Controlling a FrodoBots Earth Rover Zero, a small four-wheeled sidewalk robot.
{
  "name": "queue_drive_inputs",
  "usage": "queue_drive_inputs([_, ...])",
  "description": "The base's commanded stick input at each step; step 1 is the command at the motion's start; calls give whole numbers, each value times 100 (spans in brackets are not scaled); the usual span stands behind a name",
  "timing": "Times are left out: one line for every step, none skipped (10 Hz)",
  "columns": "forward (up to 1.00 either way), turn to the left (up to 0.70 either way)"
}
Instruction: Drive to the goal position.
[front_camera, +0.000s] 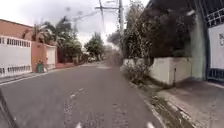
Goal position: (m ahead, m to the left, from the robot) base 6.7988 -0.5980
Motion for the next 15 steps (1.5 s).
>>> queue_drive_inputs([70,0])
queue_drive_inputs([70,0])
queue_drive_inputs([70,0])
queue_drive_inputs([70,0])
queue_drive_inputs([70,0])
queue_drive_inputs([70,0])
queue_drive_inputs([70,0])
queue_drive_inputs([70,0])
queue_drive_inputs([70,0])
queue_drive_inputs([70,0])
queue_drive_inputs([70,0])
queue_drive_inputs([70,0])
queue_drive_inputs([70,0])
queue_drive_inputs([70,0])
queue_drive_inputs([70,0])
